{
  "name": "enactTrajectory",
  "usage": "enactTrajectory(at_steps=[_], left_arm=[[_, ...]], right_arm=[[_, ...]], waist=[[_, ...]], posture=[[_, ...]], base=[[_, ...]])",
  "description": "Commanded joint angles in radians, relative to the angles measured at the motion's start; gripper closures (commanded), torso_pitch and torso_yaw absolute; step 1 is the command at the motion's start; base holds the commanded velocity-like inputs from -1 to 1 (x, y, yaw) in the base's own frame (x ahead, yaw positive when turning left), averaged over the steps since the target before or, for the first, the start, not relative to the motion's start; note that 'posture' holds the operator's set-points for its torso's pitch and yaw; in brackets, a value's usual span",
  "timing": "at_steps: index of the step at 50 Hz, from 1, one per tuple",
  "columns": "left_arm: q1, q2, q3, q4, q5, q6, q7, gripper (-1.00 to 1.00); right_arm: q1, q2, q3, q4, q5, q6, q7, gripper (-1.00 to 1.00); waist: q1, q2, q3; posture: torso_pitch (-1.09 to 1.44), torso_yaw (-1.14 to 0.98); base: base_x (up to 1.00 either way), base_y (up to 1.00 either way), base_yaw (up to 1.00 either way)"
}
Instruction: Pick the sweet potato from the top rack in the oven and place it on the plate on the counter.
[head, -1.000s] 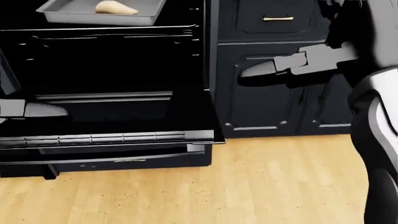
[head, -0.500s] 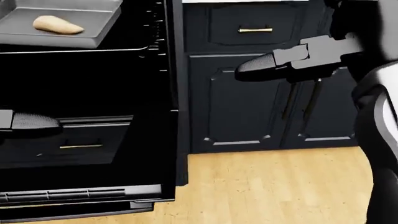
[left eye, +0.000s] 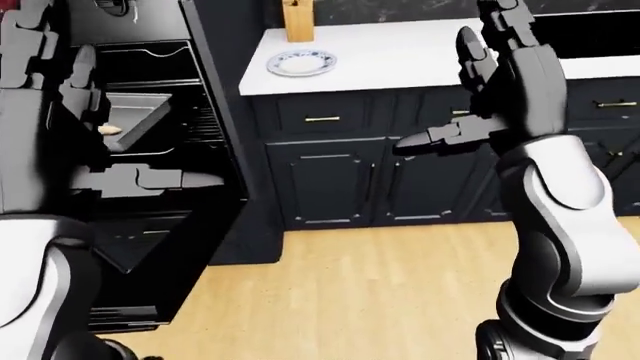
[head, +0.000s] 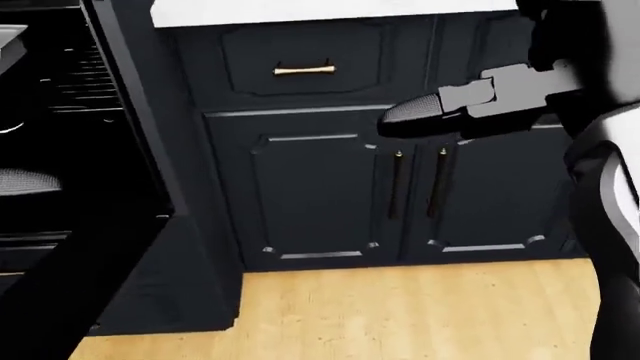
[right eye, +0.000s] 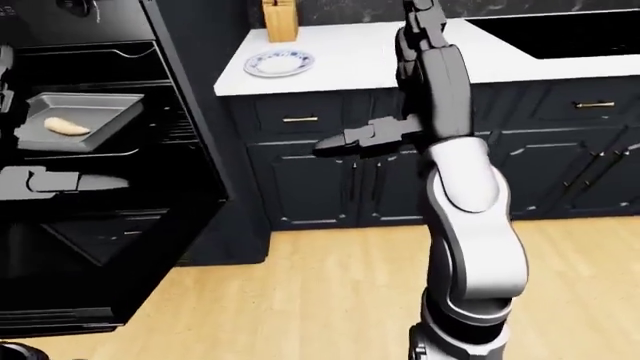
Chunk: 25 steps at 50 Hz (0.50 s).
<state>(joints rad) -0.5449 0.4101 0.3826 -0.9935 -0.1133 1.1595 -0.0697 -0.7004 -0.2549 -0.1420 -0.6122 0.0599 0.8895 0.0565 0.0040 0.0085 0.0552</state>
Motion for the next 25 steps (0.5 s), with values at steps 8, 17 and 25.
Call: enactTrajectory(at_steps=[8,17,25], left_arm=[[-0.021,0.023,0.019,-0.012,-0.021,-0.012,0.006,-1.00],[0.017,0.029,0.042,0.001,-0.035,-0.058,0.012,-1.00],[0.022,0.031,0.034,0.012,-0.036,-0.073,0.024,-1.00]], right_arm=[[-0.020,-0.021,-0.014,-0.027,-0.028,-0.033,0.014,-1.00],[-0.027,-0.025,-0.013,-0.039,-0.038,-0.020,0.028,-1.00],[-0.032,-0.030,-0.015,-0.037,-0.042,-0.019,0.041,-1.00]], waist=[[0.002,-0.041,-0.034],[0.011,-0.005,-0.026],[0.024,0.078,-0.029]], posture=[[0.00,0.00],[0.00,0.00],[0.00,0.00]], base=[[0.00,0.00,0.48],[0.00,0.00,1.00],[0.00,0.00,1.00]])
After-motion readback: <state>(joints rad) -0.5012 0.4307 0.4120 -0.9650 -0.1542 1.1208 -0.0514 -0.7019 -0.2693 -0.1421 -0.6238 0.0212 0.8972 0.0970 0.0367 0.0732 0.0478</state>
